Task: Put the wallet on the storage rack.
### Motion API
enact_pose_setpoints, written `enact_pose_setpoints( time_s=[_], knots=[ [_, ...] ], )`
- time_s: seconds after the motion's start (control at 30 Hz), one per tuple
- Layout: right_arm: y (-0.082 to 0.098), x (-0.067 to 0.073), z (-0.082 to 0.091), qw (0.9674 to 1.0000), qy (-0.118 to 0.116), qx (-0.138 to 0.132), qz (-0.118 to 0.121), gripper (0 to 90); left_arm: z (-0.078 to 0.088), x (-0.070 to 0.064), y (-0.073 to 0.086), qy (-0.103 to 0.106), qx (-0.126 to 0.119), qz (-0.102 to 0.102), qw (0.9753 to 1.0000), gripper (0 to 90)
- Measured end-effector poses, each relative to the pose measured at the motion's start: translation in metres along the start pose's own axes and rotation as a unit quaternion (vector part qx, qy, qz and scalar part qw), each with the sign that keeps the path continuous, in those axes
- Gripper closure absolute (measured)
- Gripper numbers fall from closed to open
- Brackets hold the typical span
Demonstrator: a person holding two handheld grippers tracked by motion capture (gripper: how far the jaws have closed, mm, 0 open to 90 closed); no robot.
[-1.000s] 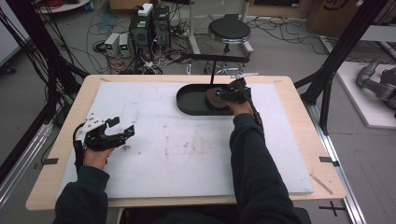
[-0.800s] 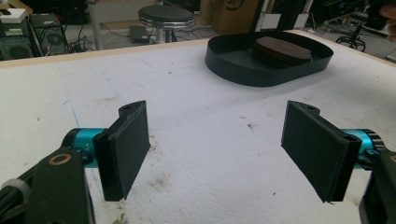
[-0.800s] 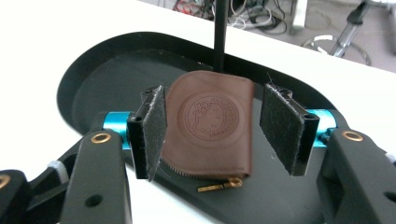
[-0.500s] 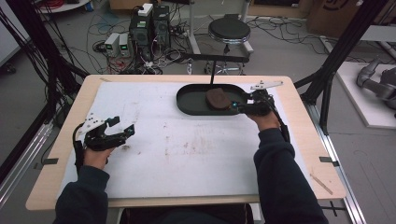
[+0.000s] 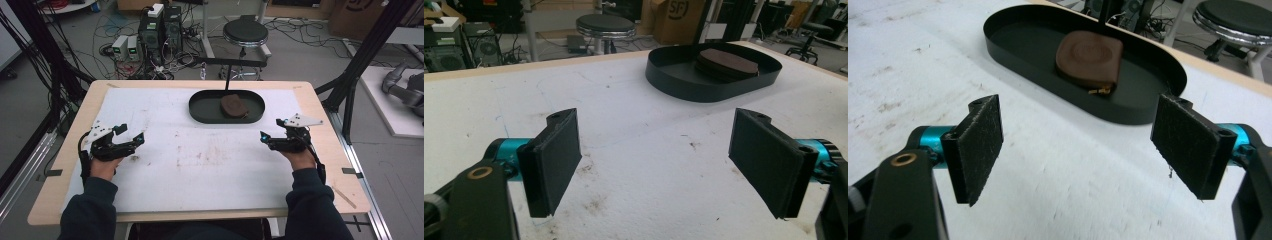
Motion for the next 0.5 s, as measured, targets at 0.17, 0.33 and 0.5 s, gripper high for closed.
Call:
enact_pose_setpoints(
  time_s=[0.17, 0.33, 0.5],
  knots=[
    [0.012, 0.0015, 0.0076, 0.9999, 0.009, -0.003, -0.006, 21.3, -0.0005, -0.0025, 0.0002, 0.004, 0.001, -0.005, 1.0, 20.7],
    [0.0116, 0.001, 0.0105, 0.9998, 0.019, -0.008, -0.008, 21.3, -0.001, -0.002, 0.0007, 0.003, 0.004, -0.003, 1.0, 20.6],
    [0.0127, 0.0007, 0.0079, 0.9998, 0.02, -0.004, -0.005, 21.3, -0.0015, -0.002, 0.001, 0.004, 0.003, -0.004, 1.0, 20.6]
  ],
)
Point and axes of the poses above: each handheld gripper's, and its own axes: z roughly backward along the jaws, y roughly out of its underside, x roughly to its left, the point moved 1 cm from there along -z, roughly forward along the jaws, and after that the axes turned 5 degrees about -z, right-handed, at the moved point
